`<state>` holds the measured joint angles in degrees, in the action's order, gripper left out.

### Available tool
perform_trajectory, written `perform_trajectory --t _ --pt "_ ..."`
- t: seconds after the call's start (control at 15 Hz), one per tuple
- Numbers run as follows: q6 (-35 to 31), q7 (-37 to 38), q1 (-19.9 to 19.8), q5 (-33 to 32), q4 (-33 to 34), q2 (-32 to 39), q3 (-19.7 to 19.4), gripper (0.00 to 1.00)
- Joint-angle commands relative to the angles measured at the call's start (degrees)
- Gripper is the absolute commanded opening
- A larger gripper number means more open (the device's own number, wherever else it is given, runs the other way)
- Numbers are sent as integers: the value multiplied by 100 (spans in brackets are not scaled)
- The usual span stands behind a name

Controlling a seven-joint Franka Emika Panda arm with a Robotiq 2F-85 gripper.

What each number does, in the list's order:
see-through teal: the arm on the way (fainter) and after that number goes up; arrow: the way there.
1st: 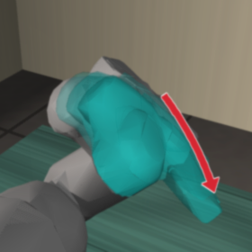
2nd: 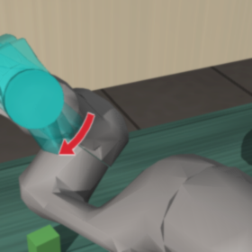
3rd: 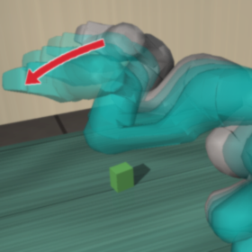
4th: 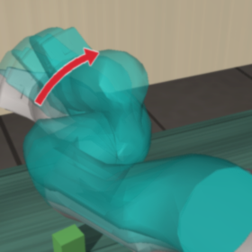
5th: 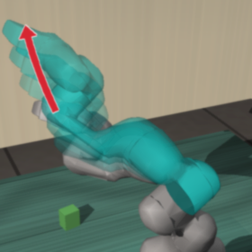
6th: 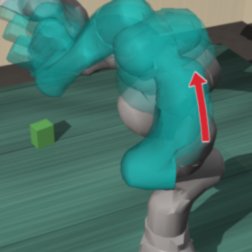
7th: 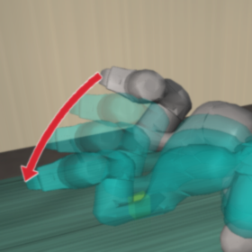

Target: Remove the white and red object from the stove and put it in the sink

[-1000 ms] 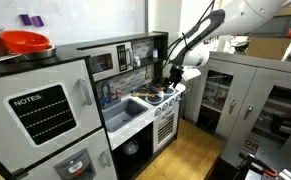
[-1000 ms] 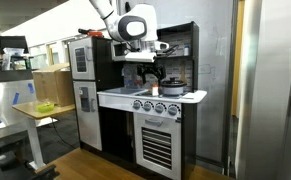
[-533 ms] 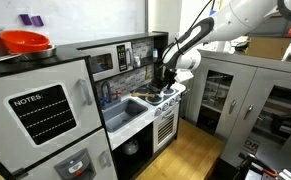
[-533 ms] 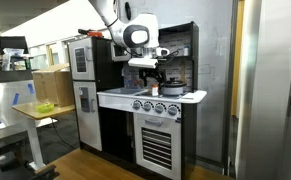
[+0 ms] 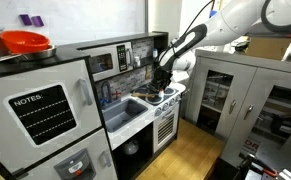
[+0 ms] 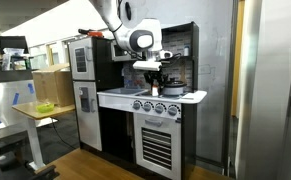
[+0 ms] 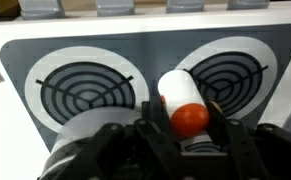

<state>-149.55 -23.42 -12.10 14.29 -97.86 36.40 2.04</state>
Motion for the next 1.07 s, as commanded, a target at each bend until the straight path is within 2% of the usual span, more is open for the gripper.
perform_trajectory --t 0.0,0.07,0.2,0.47,1.0 --pt "240 163 -117 -184 335 172 113 26" --pt "264 193 -114 -202 371 185 109 18" --pt "324 276 -90 -238 412 186 87 8" --pt "392 352 -61 -307 472 175 81 8" --pt "577 199 1 -222 224 -366 378 8"
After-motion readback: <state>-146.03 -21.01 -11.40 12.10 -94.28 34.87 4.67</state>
